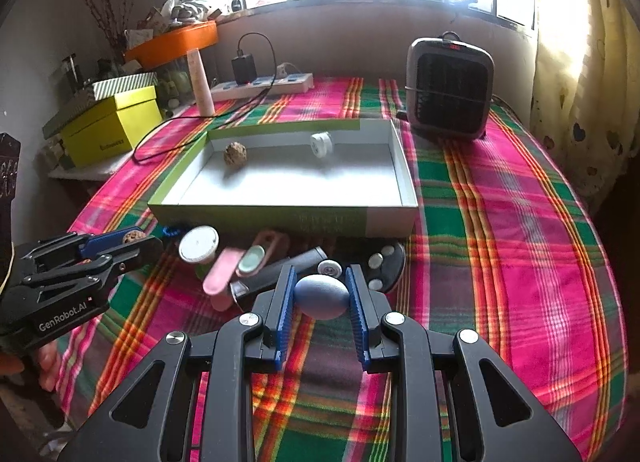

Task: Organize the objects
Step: 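Carry the walnut and the white knob into the white tray with both tools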

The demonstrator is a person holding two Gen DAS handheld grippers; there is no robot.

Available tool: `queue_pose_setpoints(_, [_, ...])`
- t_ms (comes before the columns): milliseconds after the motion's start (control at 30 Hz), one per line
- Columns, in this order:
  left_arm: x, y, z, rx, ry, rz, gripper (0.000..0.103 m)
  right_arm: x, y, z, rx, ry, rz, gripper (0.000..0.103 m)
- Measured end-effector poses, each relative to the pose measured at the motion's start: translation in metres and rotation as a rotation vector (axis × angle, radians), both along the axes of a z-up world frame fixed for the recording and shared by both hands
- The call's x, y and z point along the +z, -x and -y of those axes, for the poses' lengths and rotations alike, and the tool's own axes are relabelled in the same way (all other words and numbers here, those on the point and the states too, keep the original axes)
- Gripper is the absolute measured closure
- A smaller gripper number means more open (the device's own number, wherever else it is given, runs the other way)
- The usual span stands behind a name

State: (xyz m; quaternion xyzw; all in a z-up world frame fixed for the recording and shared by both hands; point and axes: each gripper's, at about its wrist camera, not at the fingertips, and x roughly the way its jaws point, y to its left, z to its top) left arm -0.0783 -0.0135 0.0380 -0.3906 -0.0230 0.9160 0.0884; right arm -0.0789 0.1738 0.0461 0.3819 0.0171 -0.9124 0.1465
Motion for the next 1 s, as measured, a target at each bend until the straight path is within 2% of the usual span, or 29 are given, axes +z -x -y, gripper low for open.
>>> queue_pose_setpoints(500, [0.014, 0.025, 0.002, 0.012, -0.013, -0.029, 0.075, 0.018, 0.035, 0.025, 0.082, -0.004, -0.035, 0.076])
queue_pose_setpoints(1000, [0.009, 0.065, 0.008, 0.032, -0.006, -0.014, 0.075, 0.009, 0.094, 0.053, 0.155, -0.051, -0.002, 0.076])
